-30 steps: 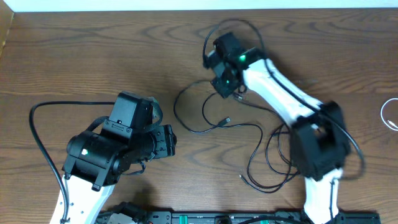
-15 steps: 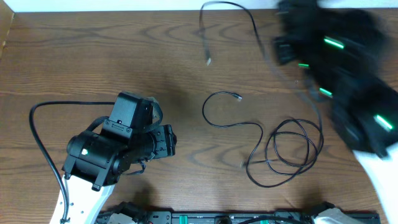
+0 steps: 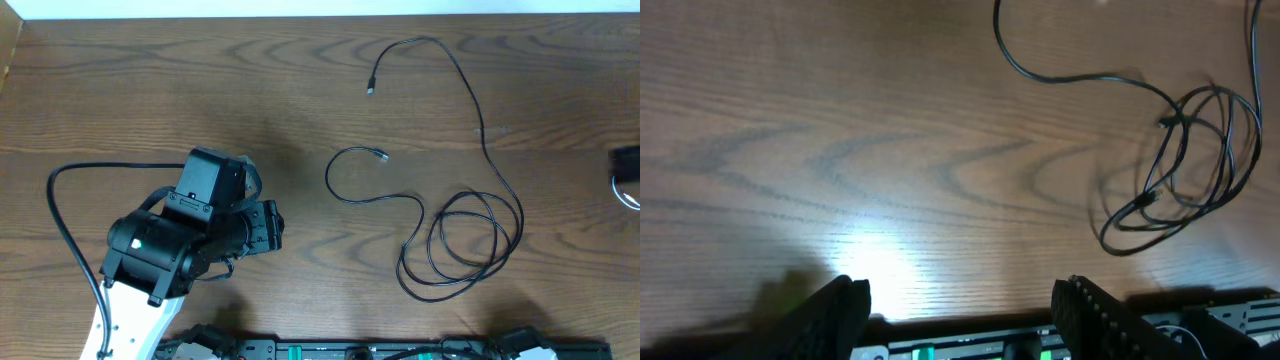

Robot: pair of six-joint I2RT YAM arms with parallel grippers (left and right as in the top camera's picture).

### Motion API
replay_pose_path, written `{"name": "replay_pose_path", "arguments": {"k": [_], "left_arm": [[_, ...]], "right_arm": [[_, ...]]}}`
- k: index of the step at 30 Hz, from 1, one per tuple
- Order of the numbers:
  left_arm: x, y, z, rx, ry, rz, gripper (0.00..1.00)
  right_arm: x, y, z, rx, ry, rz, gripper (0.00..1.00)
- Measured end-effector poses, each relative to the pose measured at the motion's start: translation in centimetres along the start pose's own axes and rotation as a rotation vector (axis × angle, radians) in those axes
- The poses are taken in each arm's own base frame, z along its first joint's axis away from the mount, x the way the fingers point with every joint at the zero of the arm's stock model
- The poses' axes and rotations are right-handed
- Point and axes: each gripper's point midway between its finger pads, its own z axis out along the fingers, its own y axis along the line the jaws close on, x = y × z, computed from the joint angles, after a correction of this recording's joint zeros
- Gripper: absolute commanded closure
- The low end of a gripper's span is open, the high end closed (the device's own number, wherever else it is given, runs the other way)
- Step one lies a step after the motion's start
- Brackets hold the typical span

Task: Untangle cables

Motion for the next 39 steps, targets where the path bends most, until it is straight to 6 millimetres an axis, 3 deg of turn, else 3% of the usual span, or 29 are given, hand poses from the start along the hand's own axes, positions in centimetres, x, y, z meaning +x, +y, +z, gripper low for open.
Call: {"name": "replay_pose_path", "arguments": {"k": [6,9,11,12,15,17,19,25,33,39], "left_arm": [[0.0,0.0,0.0,0.0,0.0,0.0,0.35],[0.0,0.0,0.0,0.0,0.0,0.0,0.35],[0.0,0.0,0.0,0.0,0.0,0.0,0.35],[0.0,0.0,0.0,0.0,0.0,0.0,0.35],[0.0,0.0,0.0,0.0,-0.001,0.004,0.35],[0.0,0.0,0.0,0.0,0.0,0.006,0.35],[0.0,0.0,0.0,0.0,0.0,0.008,0.35],[0.0,0.0,0.0,0.0,0.0,0.013,0.35],[0.0,0.0,0.0,0.0,0.0,0.03,0.29],[0.0,0.0,0.0,0.0,0.0,0.03,0.29]], "right_arm": [[15.3,2.3,4.6,-0.042,0.583,-0.039,0.91],[22.1,3.2,5.9,-0.045,0.842,-0.052,0.97],[25.5,3.6,6.5,-0.033,0.967,-0.049,0.94],[27.0,3.7,6.7,-0.02,1.022,-0.042,0.88],[31.3,3.1,7.3,0.062,1.168,0.005,0.4],[32.9,2.4,7.7,0.118,1.215,0.047,0.13],[34.3,1.9,8.1,0.167,1.249,0.083,0.01],[38.6,-0.7,8.6,0.319,1.362,0.121,0.01],[42.8,-4.4,8.6,0.514,1.436,0.238,0.01],[47.4,-4.7,8.4,0.529,1.535,0.22,0.01]]}}
